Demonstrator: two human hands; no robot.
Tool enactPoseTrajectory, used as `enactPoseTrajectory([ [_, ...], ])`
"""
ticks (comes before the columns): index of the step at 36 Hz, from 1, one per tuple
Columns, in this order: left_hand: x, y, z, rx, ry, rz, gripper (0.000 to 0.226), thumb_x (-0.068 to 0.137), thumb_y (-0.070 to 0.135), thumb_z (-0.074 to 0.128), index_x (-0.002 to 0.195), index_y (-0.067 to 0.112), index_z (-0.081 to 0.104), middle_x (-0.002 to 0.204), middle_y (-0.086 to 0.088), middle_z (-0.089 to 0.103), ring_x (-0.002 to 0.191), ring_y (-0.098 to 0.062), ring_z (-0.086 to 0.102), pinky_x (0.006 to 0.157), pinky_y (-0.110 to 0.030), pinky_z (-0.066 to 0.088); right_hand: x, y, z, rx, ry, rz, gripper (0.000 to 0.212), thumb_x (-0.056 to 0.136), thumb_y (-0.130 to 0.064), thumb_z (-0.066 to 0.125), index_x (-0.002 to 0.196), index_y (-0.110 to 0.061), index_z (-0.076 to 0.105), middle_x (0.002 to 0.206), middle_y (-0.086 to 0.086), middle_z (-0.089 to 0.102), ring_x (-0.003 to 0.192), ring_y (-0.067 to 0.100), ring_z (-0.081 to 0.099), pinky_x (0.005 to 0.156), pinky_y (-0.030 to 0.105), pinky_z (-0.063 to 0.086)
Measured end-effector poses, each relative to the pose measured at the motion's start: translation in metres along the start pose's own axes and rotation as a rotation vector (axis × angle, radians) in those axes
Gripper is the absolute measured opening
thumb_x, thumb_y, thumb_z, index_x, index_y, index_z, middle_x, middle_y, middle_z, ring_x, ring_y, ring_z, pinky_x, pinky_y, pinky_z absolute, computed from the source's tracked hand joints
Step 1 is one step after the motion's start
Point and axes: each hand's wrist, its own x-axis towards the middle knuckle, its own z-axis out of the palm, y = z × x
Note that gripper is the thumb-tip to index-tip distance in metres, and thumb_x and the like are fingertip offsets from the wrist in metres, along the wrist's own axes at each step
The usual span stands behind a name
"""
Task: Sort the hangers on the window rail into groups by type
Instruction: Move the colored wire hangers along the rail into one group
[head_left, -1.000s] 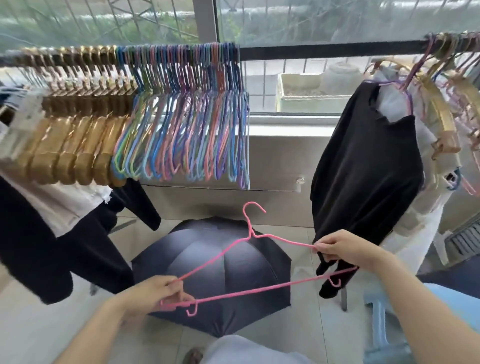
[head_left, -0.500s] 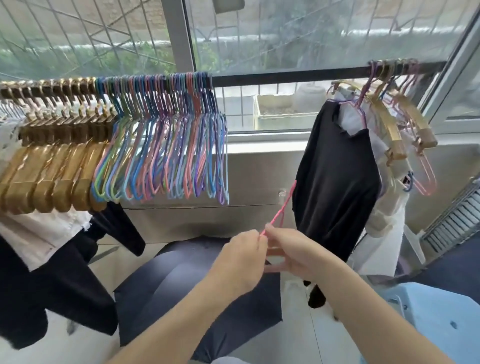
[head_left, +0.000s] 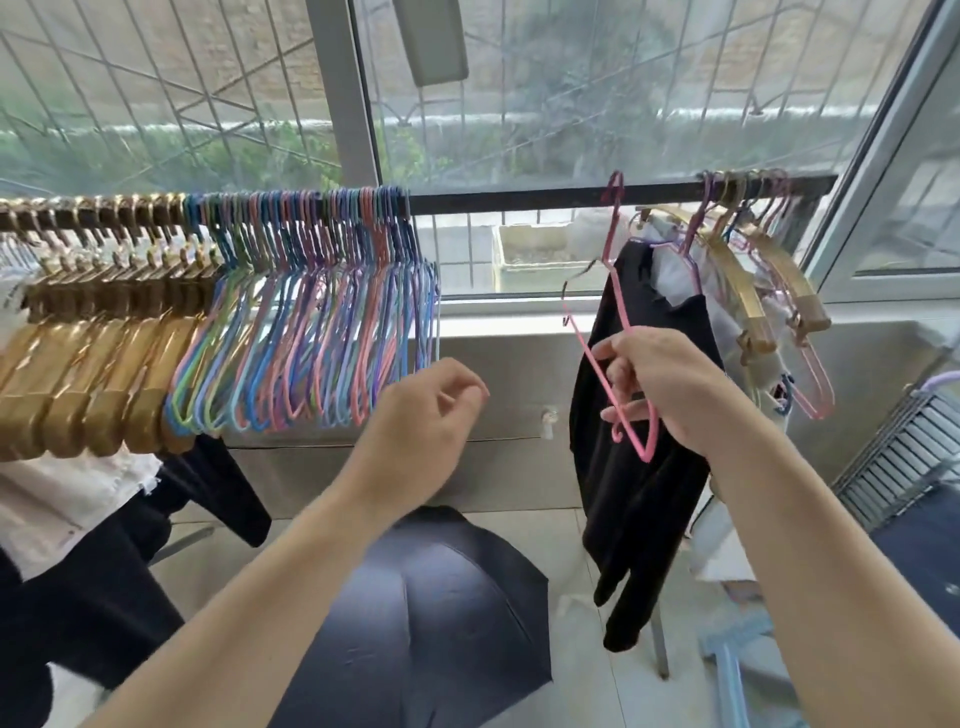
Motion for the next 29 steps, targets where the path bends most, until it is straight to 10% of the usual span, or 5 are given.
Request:
enactPoseTrajectory([
  [29,0.001,-0.029,-0.012,0.023,0.098,-0.175,0.017,0.101,0.02,0.059,0.089,0.027,0.068,0.08,0.007,0.07,0.082,-0.014,0.069,0.084,-0.037,0.057,0.056,0.011,-0.036,-0.165,0.219,0.095,0.03,0.108,-0.024,0.04,0.126,-0.008,0.057,0.1,0.013,0.064,0.085,0.022,0.062,0.087,0.049,0.06],
])
